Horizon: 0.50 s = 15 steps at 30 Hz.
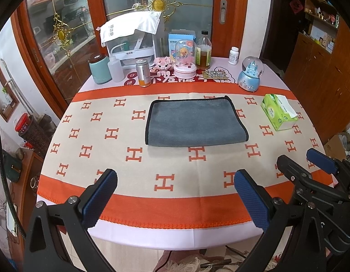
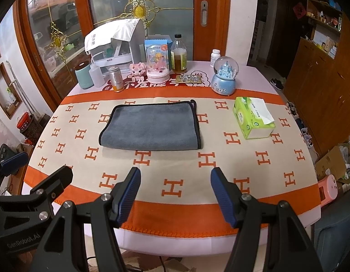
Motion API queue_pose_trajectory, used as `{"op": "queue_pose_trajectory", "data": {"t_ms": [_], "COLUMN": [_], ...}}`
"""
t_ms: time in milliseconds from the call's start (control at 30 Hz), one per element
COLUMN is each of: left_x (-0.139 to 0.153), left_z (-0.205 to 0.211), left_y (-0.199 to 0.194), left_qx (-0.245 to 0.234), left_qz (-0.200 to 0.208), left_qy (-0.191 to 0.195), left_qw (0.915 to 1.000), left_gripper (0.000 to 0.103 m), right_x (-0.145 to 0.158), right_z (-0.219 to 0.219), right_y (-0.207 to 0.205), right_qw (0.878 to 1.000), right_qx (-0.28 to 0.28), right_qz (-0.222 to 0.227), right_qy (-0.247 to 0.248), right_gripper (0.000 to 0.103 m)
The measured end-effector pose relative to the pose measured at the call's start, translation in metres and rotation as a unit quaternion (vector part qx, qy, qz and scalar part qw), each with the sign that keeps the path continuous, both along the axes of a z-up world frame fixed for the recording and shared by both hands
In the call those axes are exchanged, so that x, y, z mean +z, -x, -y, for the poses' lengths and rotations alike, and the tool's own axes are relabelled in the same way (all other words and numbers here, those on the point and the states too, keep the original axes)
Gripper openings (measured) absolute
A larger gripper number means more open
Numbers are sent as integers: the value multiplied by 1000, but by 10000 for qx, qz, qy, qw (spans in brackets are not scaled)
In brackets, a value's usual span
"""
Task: Fold towel
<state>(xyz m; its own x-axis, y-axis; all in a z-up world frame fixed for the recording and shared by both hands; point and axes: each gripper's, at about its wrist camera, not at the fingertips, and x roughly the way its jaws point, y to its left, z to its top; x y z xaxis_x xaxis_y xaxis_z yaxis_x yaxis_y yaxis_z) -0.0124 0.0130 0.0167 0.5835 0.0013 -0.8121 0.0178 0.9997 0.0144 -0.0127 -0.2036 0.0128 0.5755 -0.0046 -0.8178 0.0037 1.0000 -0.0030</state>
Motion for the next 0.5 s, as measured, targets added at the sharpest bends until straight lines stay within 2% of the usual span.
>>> {"op": "queue_pose_trajectory", "data": {"t_ms": [500], "left_x": [-2], "left_z": [7], "left_y": [-2], "left_qx": [-26], "left_qz": [-33], "left_qy": [2], "left_qw": [10000], "left_gripper": [102], "right_x": [-2], "right_z": [3], "right_y": [1], "right_qw": [10000], "right_qx": [-59], "right_qz": [-9], "right_qy": [-6], "right_gripper": [64]}}
